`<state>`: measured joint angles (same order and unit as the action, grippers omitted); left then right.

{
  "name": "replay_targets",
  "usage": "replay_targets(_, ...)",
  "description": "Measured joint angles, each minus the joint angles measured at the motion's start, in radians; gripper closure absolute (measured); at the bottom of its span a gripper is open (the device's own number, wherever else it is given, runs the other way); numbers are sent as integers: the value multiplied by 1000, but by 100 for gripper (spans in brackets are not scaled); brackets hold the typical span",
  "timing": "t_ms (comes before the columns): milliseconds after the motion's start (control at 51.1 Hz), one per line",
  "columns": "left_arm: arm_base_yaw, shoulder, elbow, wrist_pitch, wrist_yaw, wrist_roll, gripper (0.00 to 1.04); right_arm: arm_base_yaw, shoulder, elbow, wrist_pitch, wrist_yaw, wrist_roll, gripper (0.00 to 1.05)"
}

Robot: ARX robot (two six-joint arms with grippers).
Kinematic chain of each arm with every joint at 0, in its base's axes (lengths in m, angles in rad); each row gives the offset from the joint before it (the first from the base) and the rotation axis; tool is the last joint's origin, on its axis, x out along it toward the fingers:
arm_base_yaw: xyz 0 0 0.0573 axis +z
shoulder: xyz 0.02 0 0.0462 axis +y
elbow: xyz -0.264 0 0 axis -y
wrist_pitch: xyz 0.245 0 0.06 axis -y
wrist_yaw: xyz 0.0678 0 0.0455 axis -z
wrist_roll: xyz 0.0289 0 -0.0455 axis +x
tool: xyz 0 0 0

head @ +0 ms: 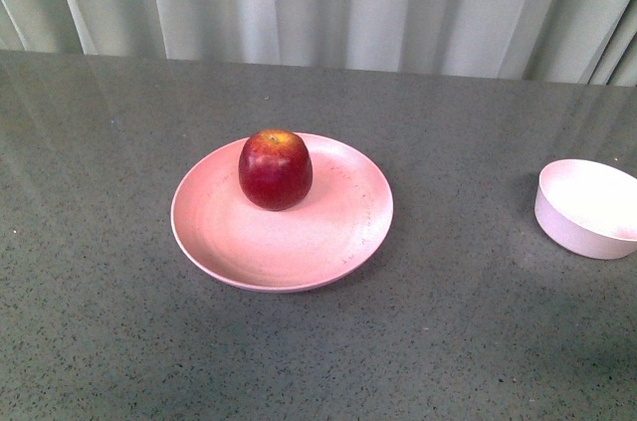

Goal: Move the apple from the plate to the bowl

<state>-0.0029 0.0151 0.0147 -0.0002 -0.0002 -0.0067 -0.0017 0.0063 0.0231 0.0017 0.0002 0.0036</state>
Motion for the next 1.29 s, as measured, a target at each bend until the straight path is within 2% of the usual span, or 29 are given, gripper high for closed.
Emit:
replay_targets(1038, 0, 0, 0, 0, 0, 0, 9, 0, 5, 3, -7, 1, -1, 9)
replay_targets(1097, 0, 0, 0, 0, 0, 0, 9, -48, 163, 97, -224, -26, -35, 9)
replay_targets(1116, 0, 0, 0, 0, 0, 0, 9, -71, 224, 118, -243, -38, -45, 9)
replay_targets(1175, 0, 0, 0, 0, 0, 0, 9, -156, 448, 177, -175, -80, -83, 9)
replay_targets(1293, 0, 0, 0, 0, 0, 0, 9, -219, 744, 272, 13, -104, -113, 9)
